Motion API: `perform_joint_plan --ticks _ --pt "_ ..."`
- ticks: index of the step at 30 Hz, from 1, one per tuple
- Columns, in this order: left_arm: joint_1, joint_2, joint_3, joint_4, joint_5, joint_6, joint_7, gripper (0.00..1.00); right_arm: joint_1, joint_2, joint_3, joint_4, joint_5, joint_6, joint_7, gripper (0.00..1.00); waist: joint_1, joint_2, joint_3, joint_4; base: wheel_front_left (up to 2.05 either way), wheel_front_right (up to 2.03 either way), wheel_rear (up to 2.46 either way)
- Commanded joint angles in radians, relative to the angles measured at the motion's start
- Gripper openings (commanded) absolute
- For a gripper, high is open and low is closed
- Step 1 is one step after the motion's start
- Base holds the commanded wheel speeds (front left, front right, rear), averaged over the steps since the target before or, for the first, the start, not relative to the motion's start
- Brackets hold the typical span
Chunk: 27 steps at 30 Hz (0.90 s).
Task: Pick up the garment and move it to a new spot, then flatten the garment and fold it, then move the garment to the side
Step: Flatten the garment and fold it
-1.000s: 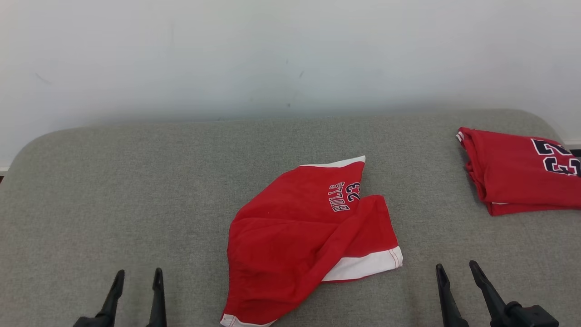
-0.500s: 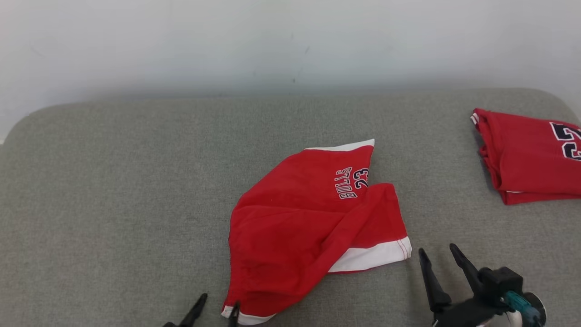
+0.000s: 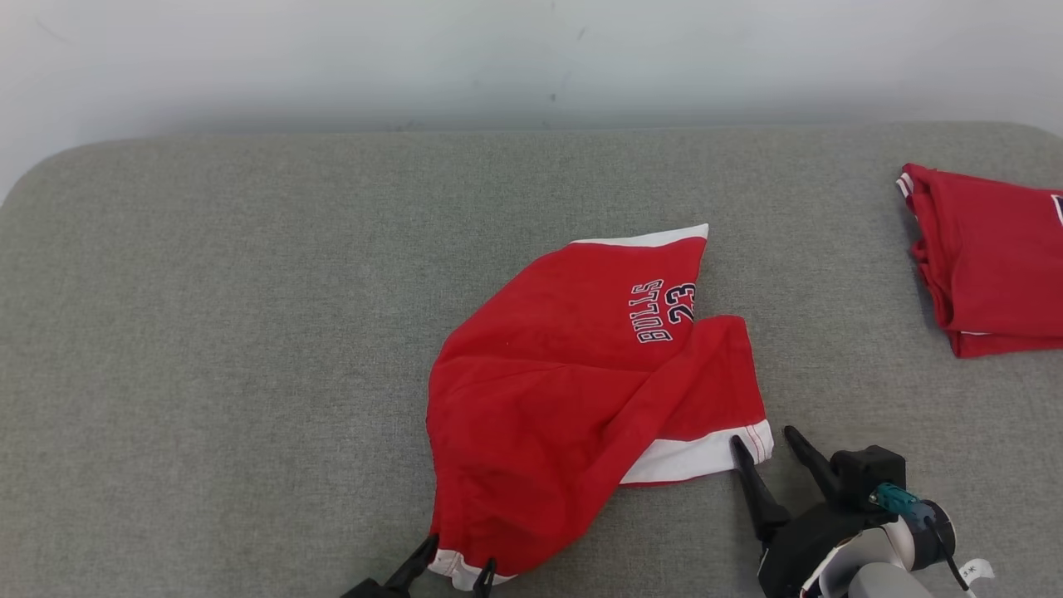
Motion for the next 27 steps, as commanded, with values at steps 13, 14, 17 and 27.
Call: perform_joint_plan --ticks 13,14,17,27 --pt "-0.007 0.004 -0.026 -0.034 -0.066 0.001 0.000 0.00 0.006 -0.027 0.045 -0.050 0.074 -0.003 -0.006 0.00 -0.0002 -0.0001 0.002 -0.006 0.00 0.00 0.00" --pt "0.000 0.004 -0.020 -0.043 -0.073 0.001 0.000 0.00 0.015 -0.030 0.043 -0.070 0.079 -0.003 -0.006 0.00 -0.0002 -0.0001 -0.003 -0.009 0.00 0.00 0.00" --pt "0.012 0.002 0.003 -0.094 -0.100 0.001 0.000 0.00 0.044 -0.043 0.032 -0.144 0.098 -0.003 -0.006 0.00 -0.0002 -0.0001 -0.019 -0.019 0.00 0.00 0.00" --pt "-0.131 0.062 0.063 -0.259 -0.211 0.001 0.001 0.00 -0.032 -0.100 0.055 -0.362 0.176 -0.003 -0.006 0.00 -0.0002 -0.0001 -0.023 -0.052 0.00 0.00 0.00"
